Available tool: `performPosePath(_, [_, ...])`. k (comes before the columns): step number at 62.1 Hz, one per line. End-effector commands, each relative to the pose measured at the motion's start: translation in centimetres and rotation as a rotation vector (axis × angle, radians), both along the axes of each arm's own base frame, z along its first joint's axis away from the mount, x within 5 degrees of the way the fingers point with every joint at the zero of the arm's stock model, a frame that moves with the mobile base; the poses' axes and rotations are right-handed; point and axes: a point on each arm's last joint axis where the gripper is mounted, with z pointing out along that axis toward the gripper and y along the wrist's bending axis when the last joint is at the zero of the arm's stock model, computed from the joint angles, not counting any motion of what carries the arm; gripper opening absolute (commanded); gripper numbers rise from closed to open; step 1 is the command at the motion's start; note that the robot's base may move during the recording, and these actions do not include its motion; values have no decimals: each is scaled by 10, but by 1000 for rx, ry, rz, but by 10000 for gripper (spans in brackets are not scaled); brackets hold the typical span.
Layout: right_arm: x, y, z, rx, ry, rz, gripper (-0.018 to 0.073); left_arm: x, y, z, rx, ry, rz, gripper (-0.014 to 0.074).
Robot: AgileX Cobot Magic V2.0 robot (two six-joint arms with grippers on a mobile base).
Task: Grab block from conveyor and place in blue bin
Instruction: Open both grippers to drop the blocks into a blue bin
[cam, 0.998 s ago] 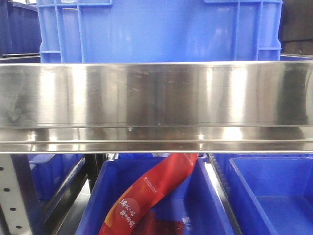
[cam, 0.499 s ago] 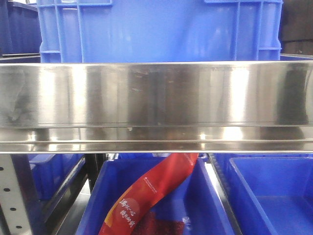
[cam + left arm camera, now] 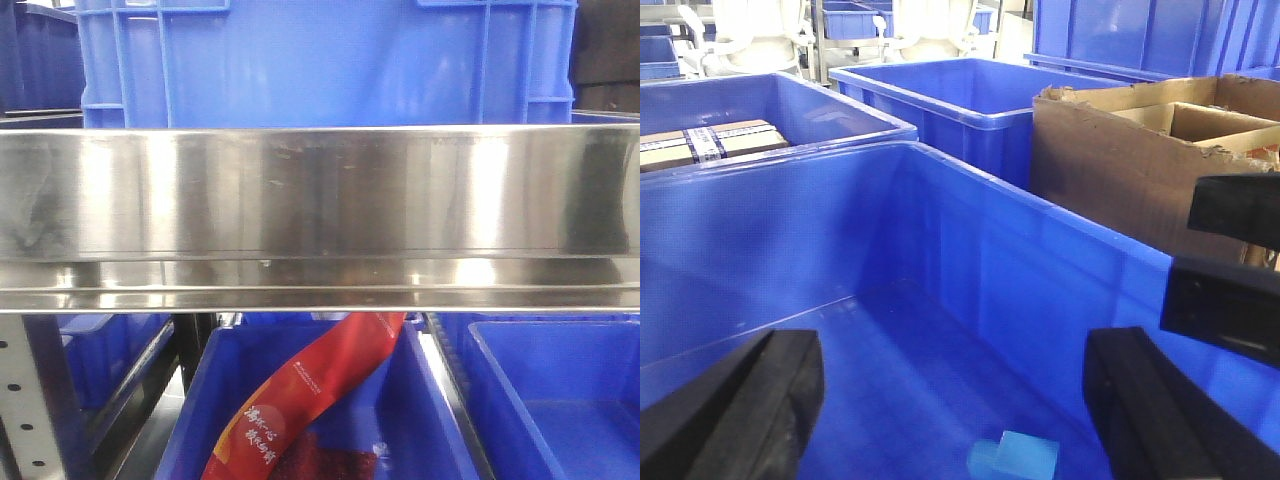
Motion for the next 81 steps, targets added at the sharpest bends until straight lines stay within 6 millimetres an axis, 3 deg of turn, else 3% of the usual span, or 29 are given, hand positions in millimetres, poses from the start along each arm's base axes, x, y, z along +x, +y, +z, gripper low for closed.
performPosePath(1, [-1,-3,7,4,-32,-6,453,-1,-1,6,-18,-24,0,401])
performPosePath(7, [-7,-6,13,14,-50,-6,348,1,1,6,-18,-24,9,258])
performPosePath(19, [-14,-11,23,27,-76,-9,-45,5,12,6,-14,-18,38,-111])
performPosePath(23, [-16,-14,26,33,-88,-17,-164,8,16,8,-22,-31,56,-111])
performPosePath(30, [-21,-27,34,42,-108,-49,-159,5,32,17,-40,-31,88,-111])
performPosePath(40, [-32,-56,41,25,-84,-128,-160,-14,61,34,-48,25,108,-111])
performPosePath(52, [-55,-82,29,26,-94,-200,-160,-42,84,32,-37,43,135,-111])
performPosePath(65, [-97,-99,-5,11,-74,-228,-160,-87,109,3,-83,-37,208,-111])
performPosePath(81, [-157,-116,-60,-10,-108,-229,-160,-154,140,-59,-126,-129,278,-111])
